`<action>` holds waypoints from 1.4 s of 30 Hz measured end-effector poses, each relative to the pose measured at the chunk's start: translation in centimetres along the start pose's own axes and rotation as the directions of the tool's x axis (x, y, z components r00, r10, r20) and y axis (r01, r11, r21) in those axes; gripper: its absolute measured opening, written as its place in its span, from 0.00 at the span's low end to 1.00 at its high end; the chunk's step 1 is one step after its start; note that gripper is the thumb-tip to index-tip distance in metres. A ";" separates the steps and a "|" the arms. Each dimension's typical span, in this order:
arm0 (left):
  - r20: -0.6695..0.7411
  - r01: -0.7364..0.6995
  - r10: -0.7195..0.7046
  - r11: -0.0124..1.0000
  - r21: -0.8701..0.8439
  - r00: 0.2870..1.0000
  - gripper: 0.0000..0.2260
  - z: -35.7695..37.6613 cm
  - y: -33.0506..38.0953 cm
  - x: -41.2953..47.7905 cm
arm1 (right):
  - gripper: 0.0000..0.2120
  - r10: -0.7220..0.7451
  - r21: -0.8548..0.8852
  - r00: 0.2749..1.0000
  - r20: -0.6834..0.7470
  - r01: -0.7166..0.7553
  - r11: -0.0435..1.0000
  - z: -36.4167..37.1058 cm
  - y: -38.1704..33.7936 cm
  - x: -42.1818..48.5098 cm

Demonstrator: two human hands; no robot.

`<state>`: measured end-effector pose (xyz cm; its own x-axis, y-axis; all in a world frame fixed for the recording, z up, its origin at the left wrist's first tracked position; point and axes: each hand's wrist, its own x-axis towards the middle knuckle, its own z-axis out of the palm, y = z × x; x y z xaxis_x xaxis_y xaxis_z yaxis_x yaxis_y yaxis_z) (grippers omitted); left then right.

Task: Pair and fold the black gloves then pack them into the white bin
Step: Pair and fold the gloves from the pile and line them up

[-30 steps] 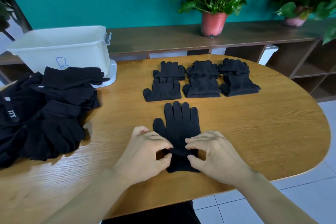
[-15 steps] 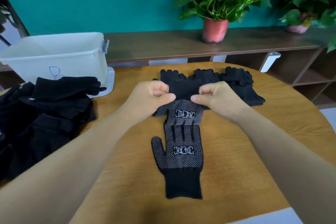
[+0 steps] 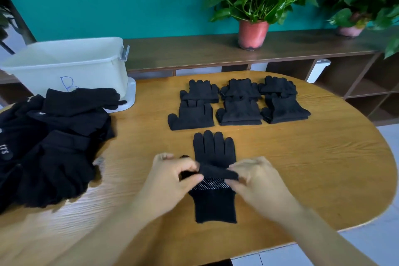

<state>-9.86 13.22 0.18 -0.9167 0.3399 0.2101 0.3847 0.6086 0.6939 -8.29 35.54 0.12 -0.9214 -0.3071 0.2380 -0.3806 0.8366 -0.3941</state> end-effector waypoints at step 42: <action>0.263 -0.110 -0.085 0.755 0.647 0.961 0.42 3.9 -2.0 -0.3 | 0.46 0.292 -0.368 0.939 0.181 -0.211 0.906 4.9 0.2 0.8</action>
<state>-9.90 14.69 -3.92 -0.8852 0.4636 -0.0380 0.4614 0.8855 0.0548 -9.51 33.21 -4.10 -0.9906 -0.1261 -0.0527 -0.1217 0.9893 -0.0805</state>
